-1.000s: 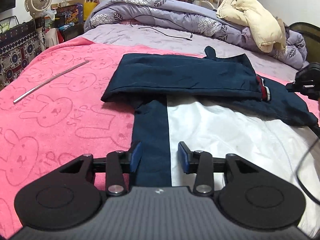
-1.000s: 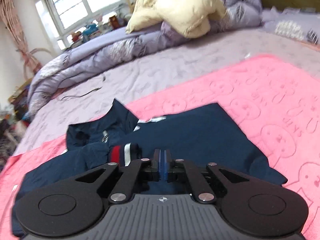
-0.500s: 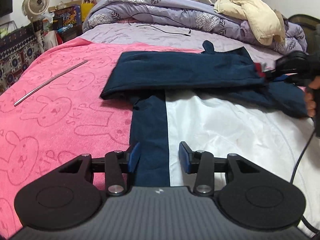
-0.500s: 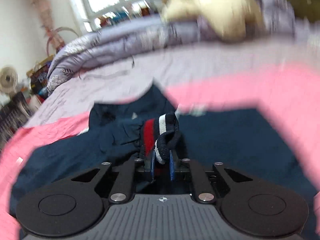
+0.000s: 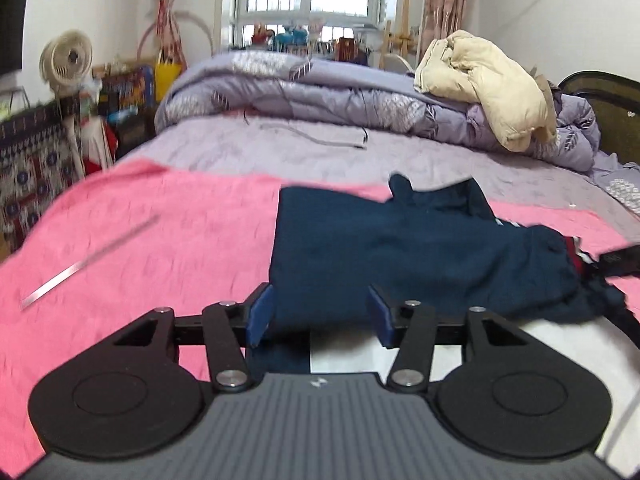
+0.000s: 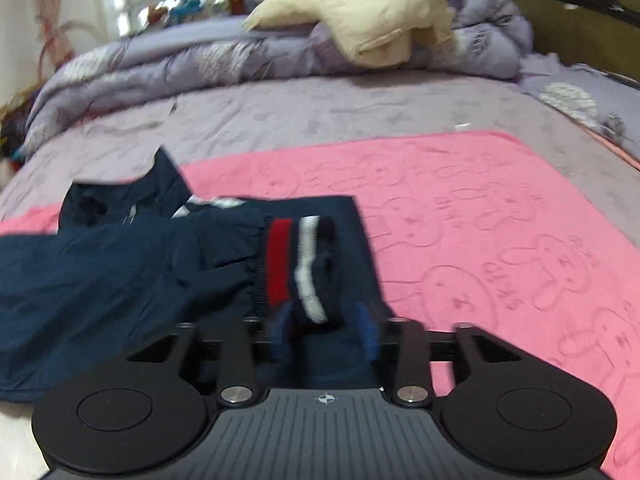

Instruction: Fold clothes

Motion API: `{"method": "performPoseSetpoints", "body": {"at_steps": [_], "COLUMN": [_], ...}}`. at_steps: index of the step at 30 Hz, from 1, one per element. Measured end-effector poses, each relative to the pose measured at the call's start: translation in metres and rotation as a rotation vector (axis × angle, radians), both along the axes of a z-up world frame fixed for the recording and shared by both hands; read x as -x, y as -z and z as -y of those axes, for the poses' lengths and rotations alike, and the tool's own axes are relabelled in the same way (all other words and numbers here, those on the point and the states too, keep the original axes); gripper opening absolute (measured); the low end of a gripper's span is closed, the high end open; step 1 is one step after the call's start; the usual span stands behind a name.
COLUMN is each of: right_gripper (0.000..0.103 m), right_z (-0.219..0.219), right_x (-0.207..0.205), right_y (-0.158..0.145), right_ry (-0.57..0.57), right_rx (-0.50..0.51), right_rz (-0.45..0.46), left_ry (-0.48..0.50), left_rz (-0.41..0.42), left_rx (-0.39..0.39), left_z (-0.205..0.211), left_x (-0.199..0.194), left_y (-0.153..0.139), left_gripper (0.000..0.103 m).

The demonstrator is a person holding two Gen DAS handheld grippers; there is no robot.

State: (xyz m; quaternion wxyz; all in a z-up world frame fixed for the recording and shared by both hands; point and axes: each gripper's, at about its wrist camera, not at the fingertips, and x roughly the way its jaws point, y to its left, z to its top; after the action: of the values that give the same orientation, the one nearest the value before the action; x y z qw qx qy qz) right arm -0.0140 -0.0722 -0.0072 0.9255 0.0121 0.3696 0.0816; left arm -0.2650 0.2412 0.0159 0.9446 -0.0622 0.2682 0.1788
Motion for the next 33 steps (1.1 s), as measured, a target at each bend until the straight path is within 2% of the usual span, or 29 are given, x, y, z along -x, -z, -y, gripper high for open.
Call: {"method": "performPoseSetpoints", "body": {"at_steps": [2,3,5,6,9,11,14,16,18,20,22,25,27,28,29,31,33], "right_gripper": [0.061,0.065,0.072,0.073,0.073,0.073,0.074,0.075,0.080,0.081,0.081,0.079,0.079,0.078,0.079,0.081,0.092], "right_z": [0.005,0.004,-0.006,-0.014,-0.049,-0.067,-0.081,-0.084,-0.088,-0.093,-0.098,-0.090,-0.078,-0.072,-0.061,-0.032,-0.003], "right_x": [0.011,0.016,0.024,0.029,0.033,0.027,0.018,0.006,0.003,0.000,0.005,0.013,0.006,0.007,0.015,0.041,0.080], "right_y": [-0.008,-0.012,-0.022,-0.024,-0.019,-0.005,0.020,0.039,0.045,0.050,0.045,0.043,0.034,0.028,0.019,0.001,-0.011], "right_ry": [0.043,0.047,-0.023,-0.080,-0.285,-0.386,-0.404,-0.378,-0.380,-0.384,-0.410,-0.476,-0.401,-0.355,-0.336,-0.372,-0.402], "right_rx": [-0.002,-0.002,-0.002,0.010,0.038,0.005,-0.027,-0.017,0.001,0.024,0.103,0.293,0.355,0.376,0.363,0.248,0.185], "right_rz": [0.054,0.084,0.161,0.203,0.252,0.198,0.096,0.011,0.004,-0.002,0.018,0.099,0.093,0.091,0.101,0.134,0.173], "left_ry": [0.003,0.004,0.008,0.010,0.015,0.024,0.049,0.067,0.074,0.067,0.065,0.048,-0.016,-0.024,-0.028,0.009,0.055], "left_rz": [-0.033,-0.051,-0.081,-0.091,-0.137,-0.178,-0.204,-0.214,-0.217,-0.215,-0.220,-0.236,-0.255,-0.246,-0.232,-0.179,-0.156], "left_rx": [-0.025,-0.032,-0.042,-0.045,-0.058,-0.072,-0.121,-0.166,-0.179,-0.159,-0.139,-0.164,-0.179,-0.160,-0.139,-0.099,-0.096], "left_z": [-0.001,-0.002,-0.002,-0.002,0.001,0.003,0.010,0.016,0.018,0.014,0.008,0.002,-0.004,-0.007,-0.009,-0.006,0.005], "left_x": [-0.017,-0.025,-0.037,-0.042,-0.053,-0.058,-0.059,-0.060,-0.063,-0.065,-0.065,-0.056,-0.045,-0.034,-0.023,0.009,0.044], "left_y": [0.007,0.011,0.019,0.023,0.037,0.048,0.060,0.065,0.069,0.068,0.066,0.061,0.055,0.049,0.043,0.033,0.028], "left_gripper": [0.057,0.057,0.057,0.057,0.057,0.058,0.058,0.058,0.059,0.060,0.064,0.068,0.068,0.067,0.066,0.066,0.067]}}
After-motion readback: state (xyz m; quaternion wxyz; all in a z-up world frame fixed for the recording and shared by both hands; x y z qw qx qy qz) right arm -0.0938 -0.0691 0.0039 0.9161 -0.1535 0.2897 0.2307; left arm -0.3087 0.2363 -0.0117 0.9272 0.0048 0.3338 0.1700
